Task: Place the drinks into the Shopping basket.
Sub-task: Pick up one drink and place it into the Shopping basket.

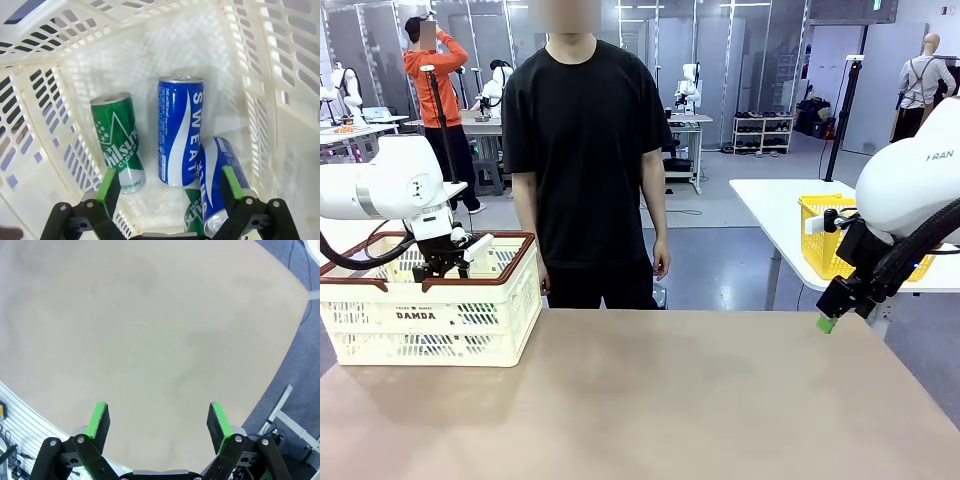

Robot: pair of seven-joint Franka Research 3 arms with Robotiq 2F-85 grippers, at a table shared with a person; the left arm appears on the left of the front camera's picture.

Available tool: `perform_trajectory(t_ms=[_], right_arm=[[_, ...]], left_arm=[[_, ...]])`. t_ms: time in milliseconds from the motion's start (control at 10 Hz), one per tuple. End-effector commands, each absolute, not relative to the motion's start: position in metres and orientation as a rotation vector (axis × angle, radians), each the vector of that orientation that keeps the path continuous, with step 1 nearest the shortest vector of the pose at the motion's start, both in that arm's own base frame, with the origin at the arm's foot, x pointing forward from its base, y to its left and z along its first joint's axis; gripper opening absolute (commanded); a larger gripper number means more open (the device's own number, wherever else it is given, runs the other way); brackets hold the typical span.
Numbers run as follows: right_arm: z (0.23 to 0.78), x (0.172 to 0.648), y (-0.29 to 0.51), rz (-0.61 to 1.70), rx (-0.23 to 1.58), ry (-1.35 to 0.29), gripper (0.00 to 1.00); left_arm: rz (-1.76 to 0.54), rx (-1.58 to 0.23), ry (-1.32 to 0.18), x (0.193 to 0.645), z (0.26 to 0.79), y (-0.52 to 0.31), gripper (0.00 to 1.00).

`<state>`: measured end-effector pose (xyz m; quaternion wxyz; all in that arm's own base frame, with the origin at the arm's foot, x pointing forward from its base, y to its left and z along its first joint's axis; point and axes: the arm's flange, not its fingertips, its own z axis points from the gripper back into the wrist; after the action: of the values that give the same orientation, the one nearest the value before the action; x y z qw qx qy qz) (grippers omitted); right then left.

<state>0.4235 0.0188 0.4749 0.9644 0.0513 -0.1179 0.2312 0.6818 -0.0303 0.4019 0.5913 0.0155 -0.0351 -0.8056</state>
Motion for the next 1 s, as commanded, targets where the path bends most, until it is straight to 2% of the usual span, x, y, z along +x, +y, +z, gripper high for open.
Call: perform_trajectory(t_ms=[0,900], right_arm=[[0.4765,0.4241,0.0177,0.480,0.103,-0.235,0.97],[0.4765,0.4241,0.0177,0.480,0.103,-0.235,0.97]], left_arm=[[-1.872,0.028,-0.079,0.6825,0.3964,-0.0300,1.00],[-1.872,0.028,-0.079,0.6825,0.3964,-0.0300,1.00]])
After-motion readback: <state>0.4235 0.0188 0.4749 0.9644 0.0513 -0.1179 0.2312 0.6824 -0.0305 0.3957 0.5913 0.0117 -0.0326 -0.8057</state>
